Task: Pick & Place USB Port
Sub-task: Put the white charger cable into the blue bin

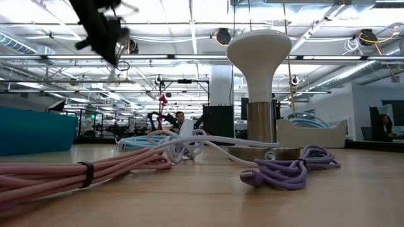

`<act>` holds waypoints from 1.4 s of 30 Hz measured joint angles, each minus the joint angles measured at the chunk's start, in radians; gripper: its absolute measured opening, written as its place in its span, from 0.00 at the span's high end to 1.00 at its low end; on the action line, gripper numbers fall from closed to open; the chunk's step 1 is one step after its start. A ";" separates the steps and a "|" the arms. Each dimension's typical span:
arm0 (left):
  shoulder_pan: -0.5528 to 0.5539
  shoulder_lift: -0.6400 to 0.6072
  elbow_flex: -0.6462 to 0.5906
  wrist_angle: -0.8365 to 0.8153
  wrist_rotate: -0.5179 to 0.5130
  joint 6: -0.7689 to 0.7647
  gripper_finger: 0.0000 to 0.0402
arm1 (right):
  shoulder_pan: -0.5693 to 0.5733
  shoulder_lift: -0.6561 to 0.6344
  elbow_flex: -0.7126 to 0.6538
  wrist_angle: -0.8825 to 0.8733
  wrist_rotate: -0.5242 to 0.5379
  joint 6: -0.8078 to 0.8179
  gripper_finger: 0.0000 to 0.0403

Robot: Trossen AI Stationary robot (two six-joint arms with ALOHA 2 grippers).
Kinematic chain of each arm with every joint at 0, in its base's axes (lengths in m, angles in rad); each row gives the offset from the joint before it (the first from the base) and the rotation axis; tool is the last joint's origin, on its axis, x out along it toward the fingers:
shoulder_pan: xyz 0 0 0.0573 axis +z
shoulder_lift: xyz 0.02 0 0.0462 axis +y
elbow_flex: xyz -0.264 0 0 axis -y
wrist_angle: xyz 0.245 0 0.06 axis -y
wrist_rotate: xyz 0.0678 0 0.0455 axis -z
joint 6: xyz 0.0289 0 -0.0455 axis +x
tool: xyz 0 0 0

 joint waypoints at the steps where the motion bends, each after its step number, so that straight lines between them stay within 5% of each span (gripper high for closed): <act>1: -0.002 0.028 0.001 -0.062 -0.024 -0.023 0.99 | 0.000 0.000 0.000 -0.007 0.022 0.003 0.73; 10: -0.074 0.155 -0.003 -0.456 0.052 -0.135 0.99 | 0.000 0.000 0.000 -0.058 0.080 0.027 0.73; 21: -0.433 -0.038 -0.003 -0.695 0.108 -0.470 0.99 | 0.000 0.000 0.000 -0.158 0.235 0.103 0.74; 32: -0.832 -0.179 -0.153 -0.666 0.148 -0.807 0.99 | 0.019 -0.029 0.000 -0.156 0.230 0.154 0.74; 42: -0.916 -0.178 -0.404 -0.452 0.281 -0.881 0.99 | 0.024 -0.029 0.000 -0.158 0.229 0.153 0.74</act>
